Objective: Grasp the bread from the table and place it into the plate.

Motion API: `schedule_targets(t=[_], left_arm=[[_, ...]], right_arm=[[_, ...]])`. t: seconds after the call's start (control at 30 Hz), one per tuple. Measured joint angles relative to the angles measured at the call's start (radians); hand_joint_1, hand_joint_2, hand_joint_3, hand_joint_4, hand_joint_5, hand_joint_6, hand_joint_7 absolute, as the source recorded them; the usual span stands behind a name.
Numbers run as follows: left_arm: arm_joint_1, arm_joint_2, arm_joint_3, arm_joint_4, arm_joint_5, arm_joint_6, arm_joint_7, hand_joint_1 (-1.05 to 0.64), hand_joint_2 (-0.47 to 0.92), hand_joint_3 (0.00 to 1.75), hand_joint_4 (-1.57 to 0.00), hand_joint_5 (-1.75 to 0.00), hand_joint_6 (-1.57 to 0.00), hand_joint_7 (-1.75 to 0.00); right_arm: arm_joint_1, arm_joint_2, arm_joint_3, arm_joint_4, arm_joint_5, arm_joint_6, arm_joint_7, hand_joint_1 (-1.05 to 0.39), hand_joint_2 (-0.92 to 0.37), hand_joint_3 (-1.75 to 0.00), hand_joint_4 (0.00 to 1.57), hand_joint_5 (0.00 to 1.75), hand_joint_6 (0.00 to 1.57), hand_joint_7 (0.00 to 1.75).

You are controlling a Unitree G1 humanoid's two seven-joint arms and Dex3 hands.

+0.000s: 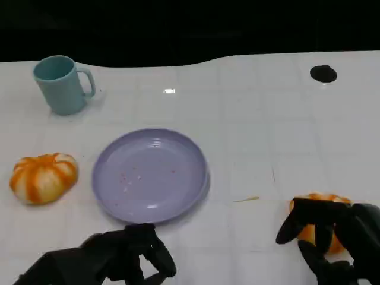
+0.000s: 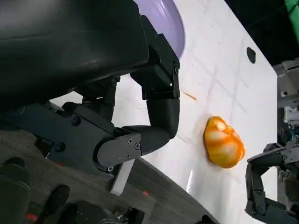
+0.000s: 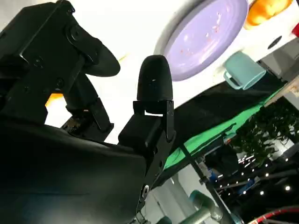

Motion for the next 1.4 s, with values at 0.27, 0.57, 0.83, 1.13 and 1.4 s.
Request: schedule_targets(t=[0.27,0.57,0.83,1.13,1.4], left_arm=[[-0.001,0.001,0.001,0.001,0.000,0.000,0.000,-0.35,0.80,0.72,-0.63,-1.75,-0.61,-1.44],[-0.003,0.001,0.001,0.001,0.000,0.002,0.000,-0.33,0.80,0.72,-0.63,-1.75,-0.60,-1.45],[-0.003,0.001,0.001,0.001,0.000,0.002,0.000,-0.33,0.81,0.71,-0.63,-1.75,-0.59,-1.46],[-0.005,0.002,0.003,0.002,-0.002,0.003,0.000,-0.33,0.81,0.71,-0.63,-1.75,-0.59,-1.46],[-0.017,0.000,0.000,0.000,-0.002,0.024,-0.001,-0.31,0.80,0.72,-0.63,-1.75,-0.59,-1.47]], right_arm=[[0.004,-0.046,-0.005,-0.178,-0.141,0.203,0.137,-0.32,-0.62,-0.38,0.66,0.80,0.82,0.24],[-0.003,-0.123,-0.006,-0.310,-0.361,0.319,0.286,-0.47,-0.82,-0.03,0.36,0.34,0.56,0.00],[-0.005,-0.139,0.000,-0.353,-0.487,0.371,0.410,-0.56,-0.85,-0.01,0.21,0.26,0.38,0.00],[-0.022,-0.138,0.035,-0.319,-0.557,0.393,0.457,-0.59,-0.87,-0.01,0.16,0.23,0.33,0.00],[-0.098,-0.138,0.068,-0.155,-0.570,0.403,0.445,-0.60,-0.90,-0.01,0.17,0.23,0.34,0.01]])
